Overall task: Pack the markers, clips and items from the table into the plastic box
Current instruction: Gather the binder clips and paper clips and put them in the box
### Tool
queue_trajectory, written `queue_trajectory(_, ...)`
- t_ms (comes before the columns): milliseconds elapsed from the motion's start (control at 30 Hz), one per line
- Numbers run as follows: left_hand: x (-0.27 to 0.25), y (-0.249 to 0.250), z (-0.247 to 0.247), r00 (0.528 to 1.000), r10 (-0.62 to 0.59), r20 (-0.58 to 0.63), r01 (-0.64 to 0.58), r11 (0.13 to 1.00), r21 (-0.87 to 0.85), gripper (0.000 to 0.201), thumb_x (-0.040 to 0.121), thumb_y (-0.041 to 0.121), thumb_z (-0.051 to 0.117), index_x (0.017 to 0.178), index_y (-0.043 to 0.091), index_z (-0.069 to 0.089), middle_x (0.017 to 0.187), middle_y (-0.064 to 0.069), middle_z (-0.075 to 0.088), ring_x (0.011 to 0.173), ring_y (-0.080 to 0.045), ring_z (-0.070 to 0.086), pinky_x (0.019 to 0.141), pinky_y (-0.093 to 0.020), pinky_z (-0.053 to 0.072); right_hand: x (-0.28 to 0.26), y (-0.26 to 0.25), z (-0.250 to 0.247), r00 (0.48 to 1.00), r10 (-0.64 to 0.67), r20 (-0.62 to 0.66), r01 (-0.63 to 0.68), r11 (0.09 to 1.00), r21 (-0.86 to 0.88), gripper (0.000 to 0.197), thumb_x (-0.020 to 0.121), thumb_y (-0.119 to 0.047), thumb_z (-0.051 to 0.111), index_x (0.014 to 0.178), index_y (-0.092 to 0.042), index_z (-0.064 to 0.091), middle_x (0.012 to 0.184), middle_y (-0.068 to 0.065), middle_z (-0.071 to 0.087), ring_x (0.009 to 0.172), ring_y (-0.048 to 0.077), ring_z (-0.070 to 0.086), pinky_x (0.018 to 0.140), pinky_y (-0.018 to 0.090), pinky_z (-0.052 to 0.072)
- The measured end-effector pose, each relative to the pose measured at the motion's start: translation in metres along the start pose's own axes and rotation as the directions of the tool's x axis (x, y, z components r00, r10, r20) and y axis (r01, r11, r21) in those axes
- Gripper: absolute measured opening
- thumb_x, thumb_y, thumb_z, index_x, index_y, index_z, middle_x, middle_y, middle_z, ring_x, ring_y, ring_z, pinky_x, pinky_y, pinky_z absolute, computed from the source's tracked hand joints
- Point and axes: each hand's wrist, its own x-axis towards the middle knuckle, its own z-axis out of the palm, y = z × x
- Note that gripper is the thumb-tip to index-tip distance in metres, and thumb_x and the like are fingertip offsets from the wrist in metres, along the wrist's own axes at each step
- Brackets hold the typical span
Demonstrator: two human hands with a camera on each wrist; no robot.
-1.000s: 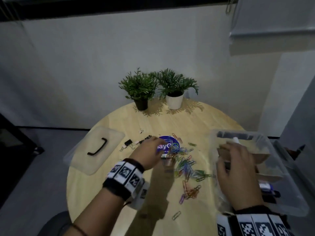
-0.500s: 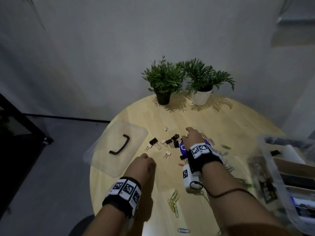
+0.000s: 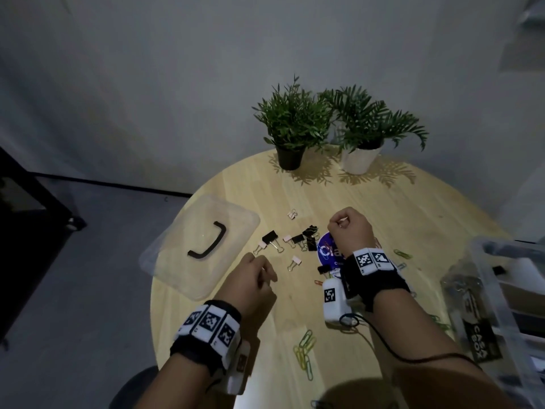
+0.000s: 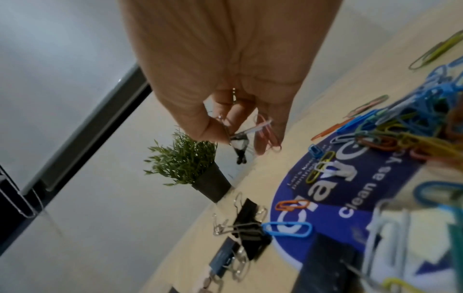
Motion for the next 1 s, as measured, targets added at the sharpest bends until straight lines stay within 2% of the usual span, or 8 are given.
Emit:
queue_trajectory(133, 0.013, 0.008, -0.008, 0.995, -0.042, -0.093, 0.029, 0.990, -0.134, 0.023, 0.091, 0.010, 0.042, 0.084, 0.017, 0.063, 0.098, 0.005, 0.047, 0.085, -0.009, 0.058, 0.081, -0.021, 0.046, -0.001, 0.005, -0.004, 0.996, -0.004, 0.088, 0.011, 0.996, -0.085, 0.013, 0.088, -0.011, 0.051, 0.090, -0.015, 0.063, 0.066, 0.002, 0.056, 0.057, 0.015, 0.050, 0.047, 0.019, 0.026)
queue_trajectory(233, 0.027, 0.015, -0.014, 0.982, -0.092, -0.167, 0.066, 0.985, -0.158, 0.024, 0.092, 0.003, 0.038, 0.081, 0.010, 0.058, 0.094, 0.002, 0.045, 0.079, -0.005, 0.052, 0.071, -0.013, 0.038, 0.002, 0.017, -0.001, 0.993, -0.029, 0.111, 0.042, 0.992, -0.117, 0.020, 0.085, -0.006, 0.048, 0.083, -0.020, 0.062, 0.062, -0.001, 0.050, 0.061, 0.020, 0.049, 0.072, 0.022, 0.030)
queue_trajectory(333, 0.042, 0.016, -0.018, 0.967, -0.104, -0.232, 0.073, 0.987, -0.141, 0.027, 0.092, 0.003, 0.038, 0.079, 0.012, 0.060, 0.097, -0.005, 0.051, 0.084, -0.017, 0.055, 0.081, -0.026, 0.042, 0.006, 0.024, -0.001, 0.993, 0.045, 0.109, -0.062, 0.986, 0.155, 0.031, 0.085, -0.003, 0.043, 0.075, -0.023, 0.065, 0.062, 0.007, 0.052, 0.057, 0.024, 0.048, 0.070, 0.030, 0.036)
queue_trajectory(567, 0.076, 0.017, -0.014, 0.957, -0.118, -0.266, 0.124, 0.992, 0.008, 0.026, 0.092, 0.022, 0.049, 0.108, 0.009, 0.063, 0.114, -0.011, 0.053, 0.107, -0.028, 0.054, 0.092, -0.038, 0.047, 0.008, 0.027, -0.005, 0.950, 0.203, 0.239, -0.313, 0.658, 0.685, 0.032, 0.093, 0.000, 0.040, 0.077, -0.017, 0.061, 0.075, 0.011, 0.059, 0.068, 0.023, 0.055, 0.066, 0.035, 0.045)
queue_trajectory(700, 0.084, 0.011, -0.006, 0.995, -0.082, -0.062, 0.094, 0.972, 0.217, 0.050, 0.090, 0.025, 0.058, 0.137, 0.026, 0.042, 0.135, -0.007, 0.036, 0.123, -0.028, 0.041, 0.105, -0.041, 0.042, 0.003, 0.017, 0.002, 0.921, 0.284, 0.266, -0.366, 0.399, 0.841, 0.019, 0.097, 0.000, 0.040, 0.082, -0.003, 0.052, 0.081, 0.017, 0.056, 0.075, 0.024, 0.062, 0.072, 0.031, 0.058)
queue_trajectory(767, 0.084, 0.009, -0.003, 0.997, -0.081, 0.016, 0.074, 0.963, 0.259, 0.048, 0.090, 0.027, 0.059, 0.134, 0.030, 0.042, 0.133, -0.008, 0.033, 0.120, -0.028, 0.042, 0.103, -0.040, 0.043, 0.003, 0.012, 0.007, 0.925, 0.288, 0.246, -0.370, 0.550, 0.748, 0.014, 0.096, -0.004, 0.043, 0.086, -0.002, 0.053, 0.081, 0.018, 0.054, 0.067, 0.023, 0.060, 0.063, 0.027, 0.060)
queue_trajectory(867, 0.083, 0.006, 0.000, 0.996, -0.072, 0.053, 0.057, 0.970, 0.235, 0.039, 0.092, 0.026, 0.058, 0.128, 0.026, 0.046, 0.130, -0.009, 0.033, 0.110, -0.029, 0.053, 0.100, -0.035, 0.046, 0.003, 0.009, 0.018, 0.982, 0.089, 0.164, -0.125, 0.966, 0.224, 0.017, 0.093, -0.007, 0.043, 0.085, -0.012, 0.057, 0.090, 0.016, 0.058, 0.058, 0.016, 0.055, 0.046, 0.019, 0.044)
queue_trajectory(1000, 0.081, 0.006, 0.006, 0.996, -0.082, 0.040, 0.073, 0.978, 0.196, 0.030, 0.094, 0.023, 0.055, 0.122, 0.019, 0.047, 0.127, -0.008, 0.037, 0.100, -0.027, 0.060, 0.093, -0.033, 0.050, 0.000, 0.005, 0.036, 0.958, -0.066, 0.280, 0.117, 0.979, -0.168, 0.030, 0.092, -0.009, 0.040, 0.109, -0.019, 0.063, 0.110, 0.009, 0.056, 0.081, 0.023, 0.058, 0.062, 0.027, 0.045)
